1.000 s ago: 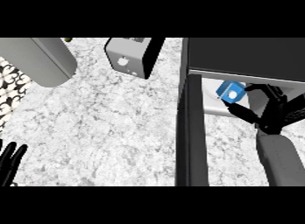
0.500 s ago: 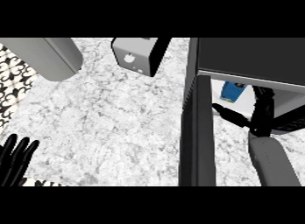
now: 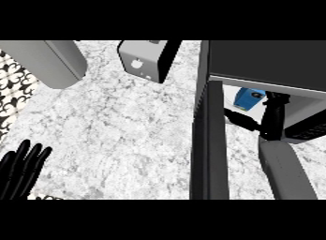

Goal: Pick up the milk, place it into the microwave and close the microwave

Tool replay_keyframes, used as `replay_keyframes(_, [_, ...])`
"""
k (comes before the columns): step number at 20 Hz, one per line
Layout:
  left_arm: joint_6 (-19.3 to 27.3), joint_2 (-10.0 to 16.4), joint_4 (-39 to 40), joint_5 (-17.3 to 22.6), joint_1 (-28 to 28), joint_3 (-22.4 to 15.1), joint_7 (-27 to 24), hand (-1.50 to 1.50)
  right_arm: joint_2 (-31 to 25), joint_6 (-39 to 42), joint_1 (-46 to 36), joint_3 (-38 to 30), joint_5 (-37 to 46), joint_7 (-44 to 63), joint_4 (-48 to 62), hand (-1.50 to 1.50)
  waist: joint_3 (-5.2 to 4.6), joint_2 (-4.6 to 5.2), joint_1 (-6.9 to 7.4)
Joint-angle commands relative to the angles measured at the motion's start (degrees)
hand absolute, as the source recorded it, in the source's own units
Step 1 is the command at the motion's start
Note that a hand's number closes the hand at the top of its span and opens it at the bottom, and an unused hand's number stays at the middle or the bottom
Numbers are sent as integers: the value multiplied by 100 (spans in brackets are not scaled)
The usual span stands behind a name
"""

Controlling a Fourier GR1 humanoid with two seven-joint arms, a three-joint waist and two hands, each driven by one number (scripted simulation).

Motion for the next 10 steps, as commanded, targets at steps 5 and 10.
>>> replay_keyframes(5, [119,-143,1,-248,-30,-268,93,-150,-356,372,-927,-297,-125,1320,1184,-150,29,200,-2])
replay_keyframes(10, [196,-217,115,-333,-248,-318,75,-150,-357,551,-1178,-268,-144,1430,1333,-150,23,185,-127])
